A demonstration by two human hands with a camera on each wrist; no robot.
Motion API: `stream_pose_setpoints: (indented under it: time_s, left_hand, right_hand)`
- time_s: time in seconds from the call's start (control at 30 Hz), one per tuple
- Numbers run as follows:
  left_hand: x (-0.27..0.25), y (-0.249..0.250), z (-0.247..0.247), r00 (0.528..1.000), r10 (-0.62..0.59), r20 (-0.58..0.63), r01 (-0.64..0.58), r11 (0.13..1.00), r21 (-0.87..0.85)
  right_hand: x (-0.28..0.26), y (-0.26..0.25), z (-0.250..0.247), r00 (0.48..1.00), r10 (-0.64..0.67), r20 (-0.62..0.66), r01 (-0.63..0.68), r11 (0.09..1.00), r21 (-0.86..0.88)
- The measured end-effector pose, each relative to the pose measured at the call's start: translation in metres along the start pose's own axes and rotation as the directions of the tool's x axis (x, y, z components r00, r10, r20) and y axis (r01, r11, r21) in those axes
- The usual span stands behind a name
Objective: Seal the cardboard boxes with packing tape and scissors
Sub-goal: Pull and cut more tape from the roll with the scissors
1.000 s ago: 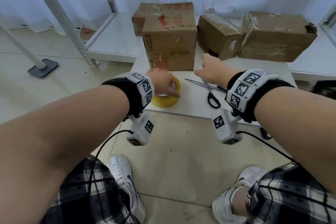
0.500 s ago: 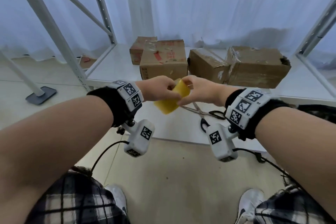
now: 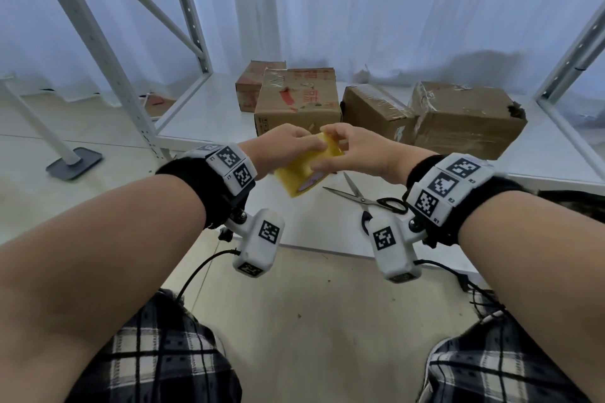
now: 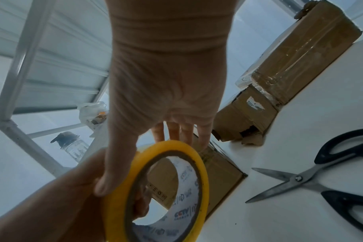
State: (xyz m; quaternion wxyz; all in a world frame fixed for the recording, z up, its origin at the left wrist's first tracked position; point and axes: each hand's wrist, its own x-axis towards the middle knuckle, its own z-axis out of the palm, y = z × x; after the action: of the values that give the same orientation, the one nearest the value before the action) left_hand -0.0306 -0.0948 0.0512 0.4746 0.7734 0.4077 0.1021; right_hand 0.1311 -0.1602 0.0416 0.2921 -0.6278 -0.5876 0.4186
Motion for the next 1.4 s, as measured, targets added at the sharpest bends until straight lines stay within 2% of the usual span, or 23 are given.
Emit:
stream_pose_setpoints:
  time_s: [0.07,0.1,0.2,0.27,0.33,0.4,0.47,0.57,0.67,0.83,0.97,1.1,1.17,1.27,1.4]
  left_hand:
    - [-0.002,0.004,-0.003,0.999,0.014,-0.042,-0.017,0.997,-0.077]
    - [-0.003,0.006,-0.005,0.998,0.029,-0.064,-0.036,0.993,-0.116]
    - [-0.002,0.007,-0.014,0.989,0.095,-0.111,-0.110,0.983,-0.144]
    - [-0.001,0.010,-0.017,0.983,0.165,-0.079,-0.170,0.984,-0.060]
    - [-0.002,0.014,-0.019,0.967,0.255,-0.005,-0.253,0.962,0.100]
    - [-0.001,0.014,-0.017,0.940,0.334,0.063,-0.334,0.875,0.350]
    - [0.001,0.010,-0.016,0.931,0.358,0.071,-0.349,0.817,0.458]
    - [0.002,0.009,-0.016,0.917,0.398,-0.012,-0.355,0.832,0.426]
    - [0.003,0.008,-0.016,0.881,0.463,-0.092,-0.396,0.831,0.391]
    - [0.006,0.005,-0.014,0.854,0.496,-0.157,-0.410,0.827,0.384]
    - [0.010,0.005,-0.011,0.848,0.512,-0.135,-0.435,0.819,0.374]
    - [0.015,0.006,-0.010,0.908,0.419,-0.001,-0.389,0.844,0.369]
    - [0.015,0.006,-0.010,0.914,0.407,0.008,-0.385,0.858,0.341]
    - [0.014,0.007,-0.010,0.881,0.453,-0.134,-0.399,0.866,0.302]
    - [0.015,0.007,-0.008,0.835,0.485,-0.261,-0.414,0.865,0.285]
  right_hand:
    - [0.000,0.002,-0.004,0.999,0.000,0.054,-0.002,0.999,0.044]
    - [0.000,0.004,-0.007,0.999,-0.014,0.041,0.012,0.998,0.057]
    - [0.001,0.006,-0.016,0.988,-0.080,-0.135,0.075,0.996,-0.045]
    - [0.003,0.006,-0.019,0.969,-0.136,-0.204,0.108,0.983,-0.146]
    - [0.005,0.005,-0.019,0.959,-0.182,-0.215,0.140,0.971,-0.196]
    - [0.006,0.002,-0.017,0.950,-0.213,-0.228,0.160,0.960,-0.230]
    - [0.006,-0.001,-0.015,0.941,-0.226,-0.251,0.169,0.958,-0.231]
    - [0.007,0.000,-0.017,0.932,-0.209,-0.297,0.152,0.967,-0.204]
    - [0.008,0.002,-0.018,0.946,-0.161,-0.280,0.116,0.978,-0.171]
    - [0.005,0.002,-0.022,0.952,-0.122,-0.280,0.070,0.979,-0.190]
    - [0.006,-0.001,-0.022,0.926,-0.169,-0.336,0.088,0.966,-0.242]
    - [0.004,-0.008,-0.019,0.898,-0.228,-0.376,0.125,0.952,-0.278]
    - [0.004,-0.012,-0.018,0.862,-0.256,-0.437,0.140,0.950,-0.279]
    - [0.002,-0.016,-0.019,0.816,-0.286,-0.503,0.167,0.948,-0.269]
    - [0.003,-0.013,-0.019,0.802,-0.276,-0.530,0.105,0.938,-0.331]
